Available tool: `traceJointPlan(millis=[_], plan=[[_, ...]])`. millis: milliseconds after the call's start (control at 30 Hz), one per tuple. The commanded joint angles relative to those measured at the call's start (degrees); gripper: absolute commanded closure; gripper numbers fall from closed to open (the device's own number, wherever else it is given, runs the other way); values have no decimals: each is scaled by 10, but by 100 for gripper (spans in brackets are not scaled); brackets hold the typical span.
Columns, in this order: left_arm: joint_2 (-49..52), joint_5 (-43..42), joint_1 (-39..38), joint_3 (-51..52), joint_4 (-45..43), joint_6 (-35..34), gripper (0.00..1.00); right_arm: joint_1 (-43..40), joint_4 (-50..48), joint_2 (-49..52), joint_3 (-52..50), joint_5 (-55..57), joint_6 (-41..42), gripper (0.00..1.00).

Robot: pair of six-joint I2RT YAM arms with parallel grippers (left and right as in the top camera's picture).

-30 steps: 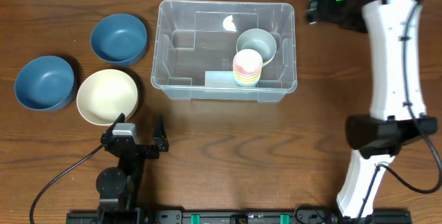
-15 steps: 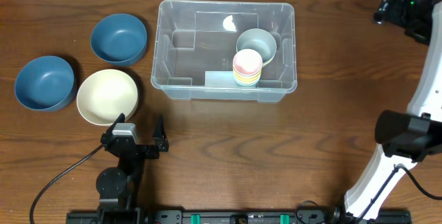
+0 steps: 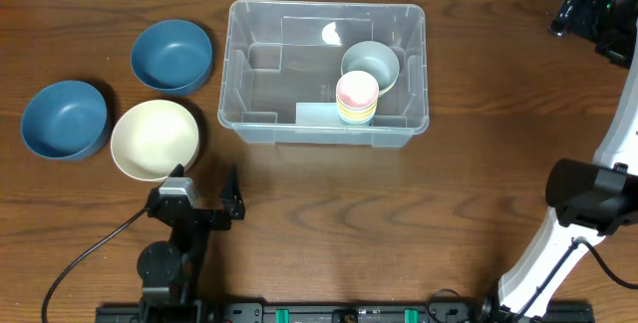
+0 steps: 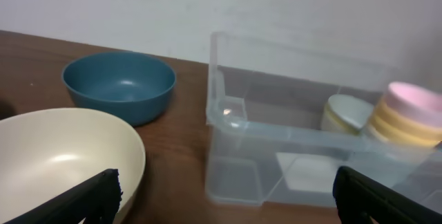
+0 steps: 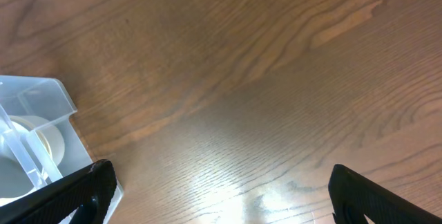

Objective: Pack container
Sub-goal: 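Reach the left gripper to the cream bowl and grasp its rim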

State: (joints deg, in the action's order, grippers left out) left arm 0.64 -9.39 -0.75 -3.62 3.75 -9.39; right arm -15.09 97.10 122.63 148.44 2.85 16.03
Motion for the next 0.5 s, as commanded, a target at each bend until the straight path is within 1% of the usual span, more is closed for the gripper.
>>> traceJointPlan(millis=[0, 100, 200, 367, 467], plan=[[8, 32, 3, -76, 29, -34, 2, -3, 2, -2, 8, 6, -7, 1], [45, 86, 5, -151, 117, -34, 2, -3, 2, -2, 8, 6, -7, 1], [114, 123, 5, -234, 206, -34, 2, -3, 2, -2, 8, 6, -7, 1], [268, 125, 5, -369, 339, -33, 2, -3, 2, -2, 8, 6, -7, 1], [348, 125, 5, -416, 391, -29, 2, -3, 2, -2, 8, 6, -7, 1]])
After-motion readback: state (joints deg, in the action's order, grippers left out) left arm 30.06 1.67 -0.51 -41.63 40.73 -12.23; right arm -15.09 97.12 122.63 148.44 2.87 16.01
